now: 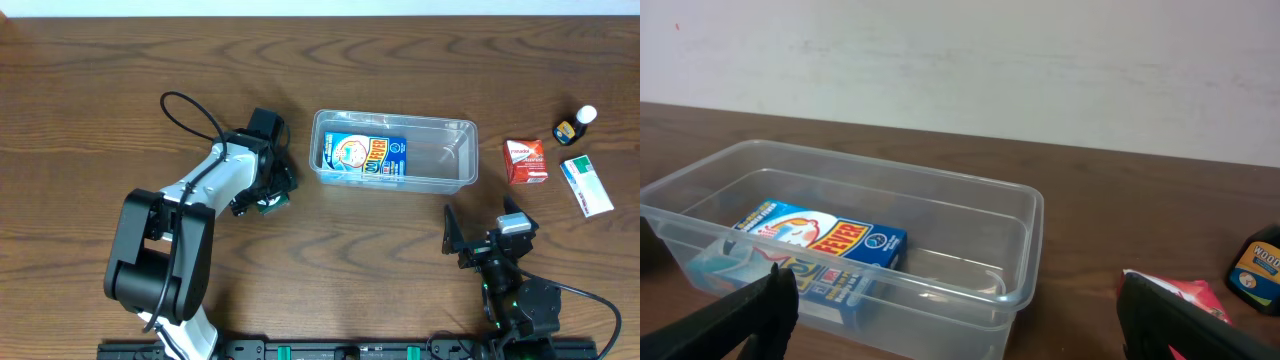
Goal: Pack container
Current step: 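Lower the left gripper onto the green Zam-Buk tin and grasp, then lift the green tin and lower it into the container's left end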
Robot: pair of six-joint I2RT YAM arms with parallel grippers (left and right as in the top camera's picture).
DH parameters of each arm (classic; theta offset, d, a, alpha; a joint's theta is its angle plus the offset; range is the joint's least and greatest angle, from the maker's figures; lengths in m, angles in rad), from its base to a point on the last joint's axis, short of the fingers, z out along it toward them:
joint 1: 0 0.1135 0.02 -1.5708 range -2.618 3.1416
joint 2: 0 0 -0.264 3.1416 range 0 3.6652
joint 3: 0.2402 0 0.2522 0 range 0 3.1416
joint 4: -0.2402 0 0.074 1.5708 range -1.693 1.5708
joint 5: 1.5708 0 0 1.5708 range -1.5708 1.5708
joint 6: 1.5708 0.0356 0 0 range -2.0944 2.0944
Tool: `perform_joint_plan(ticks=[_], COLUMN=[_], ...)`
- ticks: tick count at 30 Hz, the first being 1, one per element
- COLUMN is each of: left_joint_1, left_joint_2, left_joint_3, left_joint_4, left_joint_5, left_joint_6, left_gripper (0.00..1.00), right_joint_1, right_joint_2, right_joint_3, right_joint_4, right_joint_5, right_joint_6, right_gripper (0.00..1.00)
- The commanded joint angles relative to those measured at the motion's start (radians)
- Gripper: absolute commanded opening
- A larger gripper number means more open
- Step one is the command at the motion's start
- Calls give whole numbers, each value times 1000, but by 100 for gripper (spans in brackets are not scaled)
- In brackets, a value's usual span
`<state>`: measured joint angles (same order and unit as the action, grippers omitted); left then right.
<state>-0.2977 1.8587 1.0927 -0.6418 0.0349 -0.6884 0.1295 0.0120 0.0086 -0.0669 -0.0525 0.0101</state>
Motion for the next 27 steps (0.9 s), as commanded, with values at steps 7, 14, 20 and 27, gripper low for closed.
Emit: perform_joint_plan(ticks=[7, 14, 20, 27], left_joint_1=[2, 2, 2, 2], left_joint_2=[15, -59, -219, -364], left_joint_3=[-13, 43, 89, 225], left_joint_4=[23, -11, -69, -168], left_joint_5=[6, 6, -9, -13], left_joint_6=[5, 112, 120, 139], left_gripper=[73, 59, 59, 55], right_joint_1=[-11, -11, -11, -11], right_joint_2=[-6, -6, -6, -6], right_joint_3=[-3, -3, -3, -3], right_joint_4=[-3, -3, -3, -3], right_joint_5=[0, 0, 0, 0], right_joint_6=[-11, -11, -11, -11], right_gripper=[99, 99, 99, 99])
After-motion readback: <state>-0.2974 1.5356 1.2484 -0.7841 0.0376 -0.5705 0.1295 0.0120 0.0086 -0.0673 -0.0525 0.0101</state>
